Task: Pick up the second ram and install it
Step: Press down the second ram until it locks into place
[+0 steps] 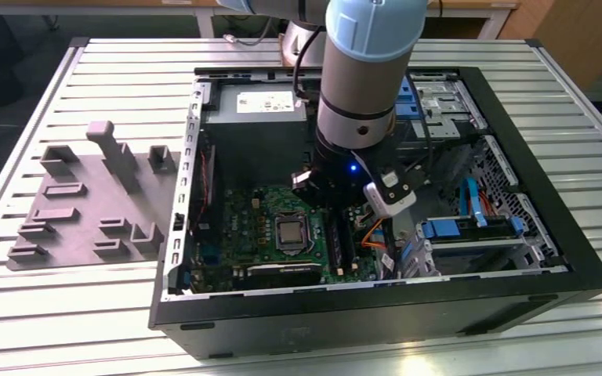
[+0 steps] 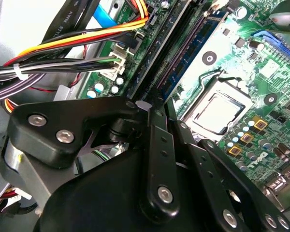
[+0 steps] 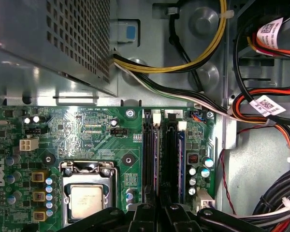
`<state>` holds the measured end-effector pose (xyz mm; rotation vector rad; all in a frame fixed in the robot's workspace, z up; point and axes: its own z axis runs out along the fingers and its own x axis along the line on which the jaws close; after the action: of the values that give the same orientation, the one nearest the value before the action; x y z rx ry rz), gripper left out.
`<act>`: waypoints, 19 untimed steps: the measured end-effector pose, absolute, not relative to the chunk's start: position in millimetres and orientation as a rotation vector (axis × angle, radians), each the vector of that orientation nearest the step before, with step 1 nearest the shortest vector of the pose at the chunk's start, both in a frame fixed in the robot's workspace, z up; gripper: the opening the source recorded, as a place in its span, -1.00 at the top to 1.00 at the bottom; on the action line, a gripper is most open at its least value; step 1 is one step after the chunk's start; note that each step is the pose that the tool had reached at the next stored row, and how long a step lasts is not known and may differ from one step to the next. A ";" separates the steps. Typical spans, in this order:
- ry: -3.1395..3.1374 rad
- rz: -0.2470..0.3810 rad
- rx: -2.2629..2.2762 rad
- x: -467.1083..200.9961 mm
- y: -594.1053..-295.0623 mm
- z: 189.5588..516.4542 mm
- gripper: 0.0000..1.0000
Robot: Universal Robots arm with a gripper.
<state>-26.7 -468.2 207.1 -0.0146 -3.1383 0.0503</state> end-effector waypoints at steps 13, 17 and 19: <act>-3.138 0.050 -0.015 -26.7 -468.2 228.8 0.58; -3.138 0.050 -0.015 -26.7 -468.2 234.8 0.61; -3.138 0.050 -0.015 -26.7 -468.2 234.9 0.73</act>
<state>-26.7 -468.2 234.9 -0.0145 -3.1385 0.0496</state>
